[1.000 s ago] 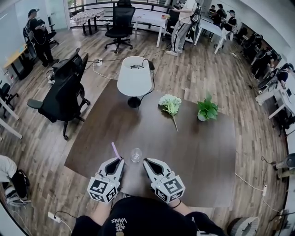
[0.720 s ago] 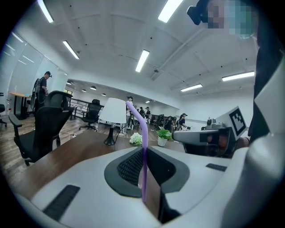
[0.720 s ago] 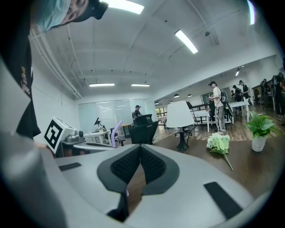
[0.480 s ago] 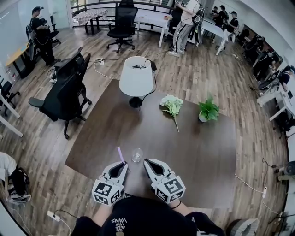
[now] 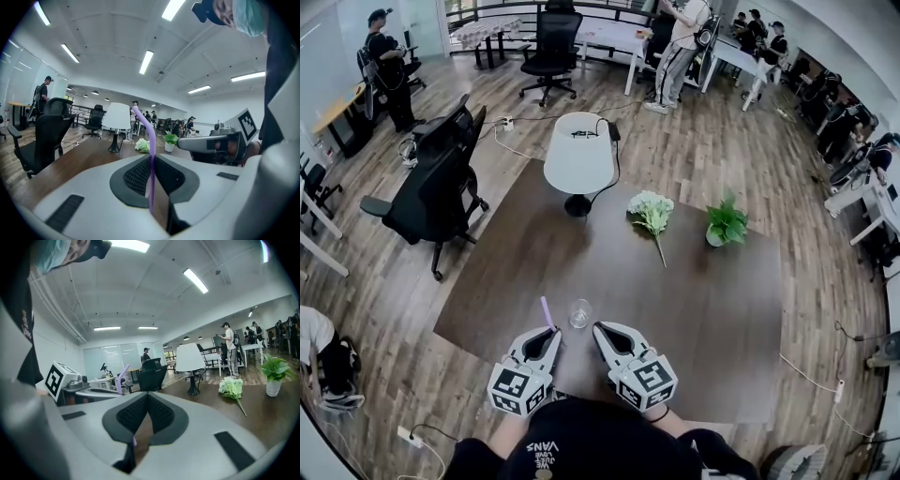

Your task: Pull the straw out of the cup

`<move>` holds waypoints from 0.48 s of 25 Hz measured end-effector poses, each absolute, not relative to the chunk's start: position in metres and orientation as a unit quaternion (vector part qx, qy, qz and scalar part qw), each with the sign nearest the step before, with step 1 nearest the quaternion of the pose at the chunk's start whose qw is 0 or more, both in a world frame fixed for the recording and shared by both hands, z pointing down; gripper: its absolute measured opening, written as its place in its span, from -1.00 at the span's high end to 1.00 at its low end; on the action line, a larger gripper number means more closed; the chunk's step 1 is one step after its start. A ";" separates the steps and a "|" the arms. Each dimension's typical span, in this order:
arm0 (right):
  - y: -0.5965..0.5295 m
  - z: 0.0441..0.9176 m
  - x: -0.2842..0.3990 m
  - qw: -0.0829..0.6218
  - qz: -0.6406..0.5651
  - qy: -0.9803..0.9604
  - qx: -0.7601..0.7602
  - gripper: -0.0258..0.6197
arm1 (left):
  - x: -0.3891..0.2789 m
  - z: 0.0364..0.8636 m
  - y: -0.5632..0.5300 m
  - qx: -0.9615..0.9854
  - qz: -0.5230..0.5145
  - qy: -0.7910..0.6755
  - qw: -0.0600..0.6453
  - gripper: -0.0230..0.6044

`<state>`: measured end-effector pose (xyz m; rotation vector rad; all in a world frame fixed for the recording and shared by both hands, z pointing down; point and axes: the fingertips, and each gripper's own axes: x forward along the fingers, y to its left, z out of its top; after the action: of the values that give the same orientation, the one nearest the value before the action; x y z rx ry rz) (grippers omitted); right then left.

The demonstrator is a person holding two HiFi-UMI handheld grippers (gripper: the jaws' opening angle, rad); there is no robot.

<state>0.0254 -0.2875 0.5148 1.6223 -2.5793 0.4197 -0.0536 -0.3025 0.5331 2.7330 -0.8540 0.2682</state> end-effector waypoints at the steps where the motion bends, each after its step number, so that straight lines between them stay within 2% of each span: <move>1: -0.288 0.515 0.026 0.034 0.137 -0.838 0.527 0.87 | -0.054 0.533 -0.303 0.942 0.092 -0.295 0.132 0.81; 12: -0.290 0.518 0.031 0.043 0.140 -0.834 0.532 0.87 | -0.050 0.532 -0.305 0.942 0.090 -0.293 0.134 0.82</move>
<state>0.0307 -0.2902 0.5177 1.6261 -2.5524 0.4270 -0.0500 -0.3049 0.5317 2.7322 -0.8506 0.2624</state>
